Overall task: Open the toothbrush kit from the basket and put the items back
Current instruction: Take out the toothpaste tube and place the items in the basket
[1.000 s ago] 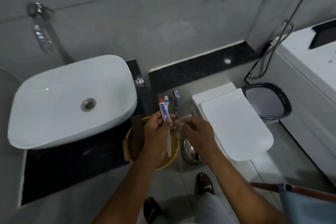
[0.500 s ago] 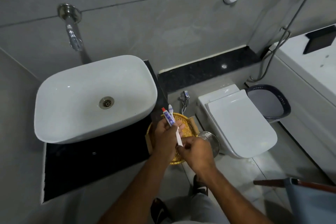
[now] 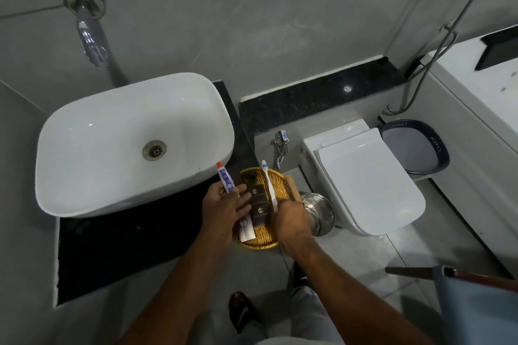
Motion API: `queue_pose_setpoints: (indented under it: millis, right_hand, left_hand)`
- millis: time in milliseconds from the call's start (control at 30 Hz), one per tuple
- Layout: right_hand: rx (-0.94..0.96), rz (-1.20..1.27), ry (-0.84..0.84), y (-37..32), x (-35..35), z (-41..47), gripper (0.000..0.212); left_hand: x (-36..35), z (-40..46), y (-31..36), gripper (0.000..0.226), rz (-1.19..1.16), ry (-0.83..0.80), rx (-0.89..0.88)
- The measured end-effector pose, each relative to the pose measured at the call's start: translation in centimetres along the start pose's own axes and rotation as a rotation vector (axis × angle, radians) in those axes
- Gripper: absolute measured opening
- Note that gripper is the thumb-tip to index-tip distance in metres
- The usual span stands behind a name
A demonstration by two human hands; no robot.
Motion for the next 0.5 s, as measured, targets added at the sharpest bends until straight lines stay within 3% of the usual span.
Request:
queue_pose_setpoints:
  millis: [100, 500]
  right_hand:
    - [0.0, -0.034, -0.039, -0.2, -1.2, 0.5, 0.011]
    - [0.005, -0.018, -0.067, 0.1, -2.7, 0.9, 0.011]
  left_hand:
    - [0.7, -0.7, -0.4, 0.015, -0.011, -0.002, -0.008]
    - [1.1, -0.6, -1.8, 0.017, -0.017, -0.025, -0.006]
Point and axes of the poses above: each hand's wrist, its own z-axis towards the middle knuckle, its own x-axis out of the back of the hand, y = z × x, the point moved 8 cm from there along z, towards the middle knuckle, and after that the axes turned 4 degrees about x, right-handed, at the moved point
